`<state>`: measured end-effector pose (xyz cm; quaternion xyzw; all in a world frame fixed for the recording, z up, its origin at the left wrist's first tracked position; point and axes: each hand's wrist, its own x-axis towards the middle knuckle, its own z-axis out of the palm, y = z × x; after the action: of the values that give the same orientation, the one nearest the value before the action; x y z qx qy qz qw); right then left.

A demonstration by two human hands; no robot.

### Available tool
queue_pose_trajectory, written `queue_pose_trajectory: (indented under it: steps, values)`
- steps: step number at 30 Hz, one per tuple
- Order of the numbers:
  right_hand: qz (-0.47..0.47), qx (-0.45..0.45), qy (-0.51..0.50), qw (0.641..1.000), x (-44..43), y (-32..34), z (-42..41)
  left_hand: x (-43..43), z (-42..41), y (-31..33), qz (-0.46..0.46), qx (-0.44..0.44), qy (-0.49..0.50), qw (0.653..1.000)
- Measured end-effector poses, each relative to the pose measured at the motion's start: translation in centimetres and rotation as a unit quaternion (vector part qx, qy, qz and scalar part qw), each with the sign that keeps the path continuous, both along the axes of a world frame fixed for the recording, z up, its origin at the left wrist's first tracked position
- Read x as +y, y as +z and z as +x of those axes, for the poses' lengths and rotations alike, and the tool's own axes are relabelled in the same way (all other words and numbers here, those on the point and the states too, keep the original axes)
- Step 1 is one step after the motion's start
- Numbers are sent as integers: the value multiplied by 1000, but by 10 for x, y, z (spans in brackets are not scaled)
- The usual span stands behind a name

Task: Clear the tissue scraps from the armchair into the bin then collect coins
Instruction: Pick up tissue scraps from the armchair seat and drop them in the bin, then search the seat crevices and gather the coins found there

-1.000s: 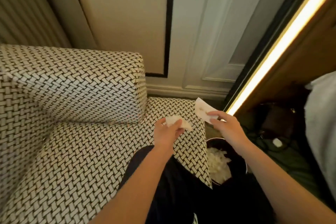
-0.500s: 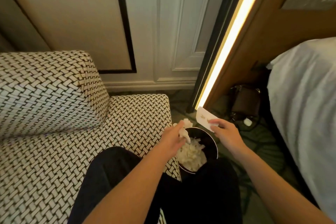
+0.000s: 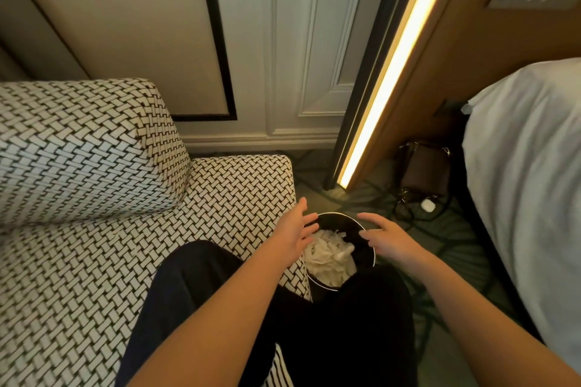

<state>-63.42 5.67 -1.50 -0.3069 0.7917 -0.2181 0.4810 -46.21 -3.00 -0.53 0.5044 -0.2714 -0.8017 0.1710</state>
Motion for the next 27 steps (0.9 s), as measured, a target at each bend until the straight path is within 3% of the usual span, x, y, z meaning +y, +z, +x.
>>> queue_pose_trajectory:
  steps: [8, 19, 23, 27]
  values:
    - [-88, 37, 27, 995, -28, 38, 39, -11, 41, 16, -81, 9, 22, 996]
    - [-198, 56, 207, 956, -99, 70, 188, -29, 171, 47, -181, 10, 130, 975]
    - [-198, 44, 249, 947, -114, 60, 241, -33, 232, 35, -227, -57, 138, 962]
    - [-186, 27, 287, 939, -131, 38, 296, -45, 303, -5, -217, -233, 129, 939]
